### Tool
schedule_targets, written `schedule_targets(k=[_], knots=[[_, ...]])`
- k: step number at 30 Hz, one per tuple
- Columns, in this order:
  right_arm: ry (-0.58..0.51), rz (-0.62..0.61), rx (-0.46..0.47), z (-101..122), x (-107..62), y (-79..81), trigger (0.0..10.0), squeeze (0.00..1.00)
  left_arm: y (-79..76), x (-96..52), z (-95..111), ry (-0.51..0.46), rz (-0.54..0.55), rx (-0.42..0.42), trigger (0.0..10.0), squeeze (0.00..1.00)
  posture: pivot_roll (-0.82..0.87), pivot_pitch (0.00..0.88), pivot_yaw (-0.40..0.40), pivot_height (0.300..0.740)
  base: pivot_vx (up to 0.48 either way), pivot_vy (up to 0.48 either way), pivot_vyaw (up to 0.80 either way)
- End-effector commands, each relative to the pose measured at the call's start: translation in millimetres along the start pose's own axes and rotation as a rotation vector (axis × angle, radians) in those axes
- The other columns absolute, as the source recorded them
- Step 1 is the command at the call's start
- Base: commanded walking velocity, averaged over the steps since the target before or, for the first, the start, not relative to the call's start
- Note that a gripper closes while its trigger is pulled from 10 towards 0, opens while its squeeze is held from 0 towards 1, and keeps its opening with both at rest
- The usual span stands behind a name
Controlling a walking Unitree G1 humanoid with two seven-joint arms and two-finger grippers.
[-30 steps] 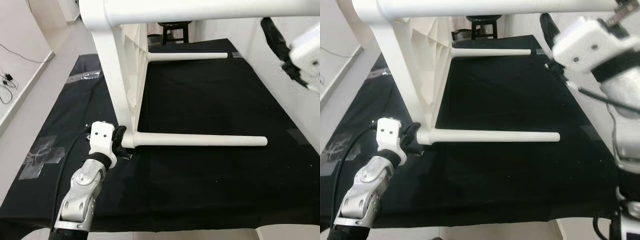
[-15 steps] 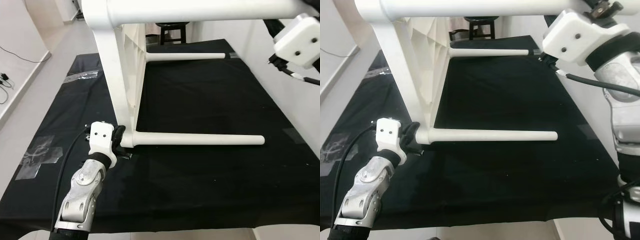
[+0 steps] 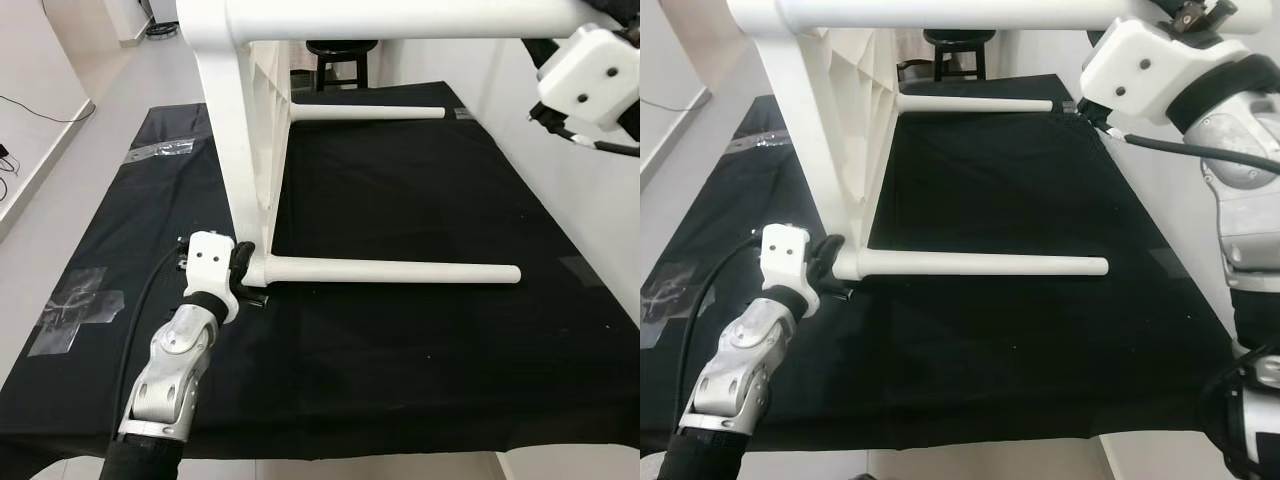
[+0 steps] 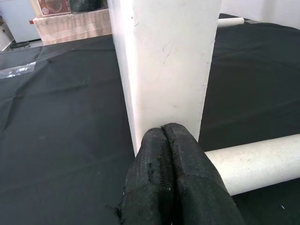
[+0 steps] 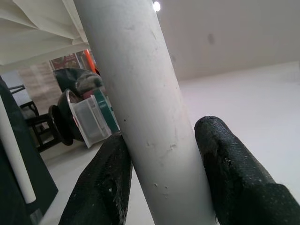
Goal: Building children table
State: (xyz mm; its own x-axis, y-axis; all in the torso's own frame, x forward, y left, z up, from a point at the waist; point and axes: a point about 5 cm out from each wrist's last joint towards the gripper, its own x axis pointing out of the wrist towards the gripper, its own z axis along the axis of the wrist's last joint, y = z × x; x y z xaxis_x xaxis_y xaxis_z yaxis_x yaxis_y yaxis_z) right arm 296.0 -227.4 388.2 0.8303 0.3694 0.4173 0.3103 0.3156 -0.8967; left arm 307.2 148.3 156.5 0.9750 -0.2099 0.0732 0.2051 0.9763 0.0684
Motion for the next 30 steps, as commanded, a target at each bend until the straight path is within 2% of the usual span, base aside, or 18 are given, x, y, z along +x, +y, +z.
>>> schedule_targets(k=[1,3,4,6,10,13,17,18,20,21,22,24,26,27,28,30], knots=[[-0.061,-0.001,0.044,9.6,4.7,3.3,0.0,0.00,-11.9,4.5,5.3,-0.009,-0.113,-0.042,10.0,0.00,-0.04,0.096,0.012,0.740,0.000,0.000,0.00],[-0.067,0.000,0.048,10.5,6.0,3.4,0.0,0.00,-23.8,2.8,7.5,0.012,-0.229,-0.072,10.0,0.00,-0.04,0.098,0.012,0.740,0.000,0.000,0.00],[-0.067,0.000,0.048,10.5,6.0,3.4,0.0,0.00,-23.8,2.8,7.5,0.012,-0.229,-0.072,10.0,0.00,-0.04,0.098,0.012,0.740,0.000,0.000,0.00],[-0.069,0.000,0.050,10.8,6.6,3.3,0.0,0.00,-31.4,-2.5,9.5,0.030,-0.325,-0.091,10.0,0.00,-0.04,0.100,0.012,0.740,0.000,0.000,0.00],[-0.069,0.001,0.053,10.5,8.1,3.4,0.0,0.00,-31.2,-3.6,12.1,0.034,-0.359,-0.106,10.0,0.00,-0.04,0.101,0.011,0.740,0.000,0.000,0.00],[-0.069,0.001,0.058,10.3,8.6,3.7,0.0,0.00,-23.2,1.6,13.0,0.020,-0.308,-0.073,10.0,0.00,-0.04,0.101,0.011,0.740,0.000,0.000,0.00],[-0.073,-0.004,0.076,10.2,9.1,2.9,0.0,0.00,-3.1,14.1,12.7,0.008,-0.173,-0.030,10.0,0.00,-0.05,0.101,0.009,0.740,0.000,0.000,0.00],[-0.073,-0.004,0.076,10.2,9.1,2.9,0.0,0.00,-3.1,14.1,12.7,0.008,-0.173,-0.030,10.0,0.00,-0.05,0.101,0.009,0.740,0.000,0.000,0.00],[-0.073,-0.009,0.080,10.2,9.2,1.9,0.0,0.00,13.5,23.0,9.4,0.017,-0.071,-0.005,10.0,0.00,-0.05,0.100,0.011,0.740,0.000,0.000,0.00],[-0.073,-0.009,0.080,10.2,9.2,1.9,0.0,0.00,13.5,23.0,9.4,0.017,-0.071,-0.005,10.0,0.00,-0.05,0.100,0.011,0.740,0.000,0.000,0.00],[-0.074,-0.011,0.082,10.5,9.1,1.1,0.0,0.00,22.1,26.8,7.4,0.017,-0.031,0.003,10.0,0.00,-0.06,0.100,0.009,0.740,0.000,0.000,0.00],[-0.074,-0.011,0.082,10.5,9.1,1.1,0.0,0.00,22.1,26.8,7.4,0.017,-0.031,0.003,10.0,0.00,-0.06,0.100,0.009,0.740,0.000,0.000,0.00],[-0.081,-0.017,0.085,12.6,9.1,-2.1,0.0,0.00,47.5,33.5,-5.7,0.052,0.061,0.009,10.0,0.00,-0.10,0.101,0.016,0.740,0.000,0.000,0.00],[-0.081,-0.017,0.085,12.6,9.1,-2.1,0.0,0.00,47.5,33.5,-5.7,0.052,0.061,0.009,10.0,0.00,-0.10,0.101,0.016,0.740,0.000,0.000,0.00],[-0.084,-0.021,0.085,13.6,8.7,-3.8,0.0,0.00,57.6,34.7,-10.9,0.067,0.091,0.005,10.0,0.00,-0.11,0.101,0.019,0.740,0.000,0.000,0.00],[-0.087,-0.024,0.084,14.4,8.3,-5.5,0.0,0.00,65.2,35.4,-15.1,0.077,0.112,0.000,10.0,0.00,-0.11,0.101,0.019,0.740,0.000,0.000,0.00]])
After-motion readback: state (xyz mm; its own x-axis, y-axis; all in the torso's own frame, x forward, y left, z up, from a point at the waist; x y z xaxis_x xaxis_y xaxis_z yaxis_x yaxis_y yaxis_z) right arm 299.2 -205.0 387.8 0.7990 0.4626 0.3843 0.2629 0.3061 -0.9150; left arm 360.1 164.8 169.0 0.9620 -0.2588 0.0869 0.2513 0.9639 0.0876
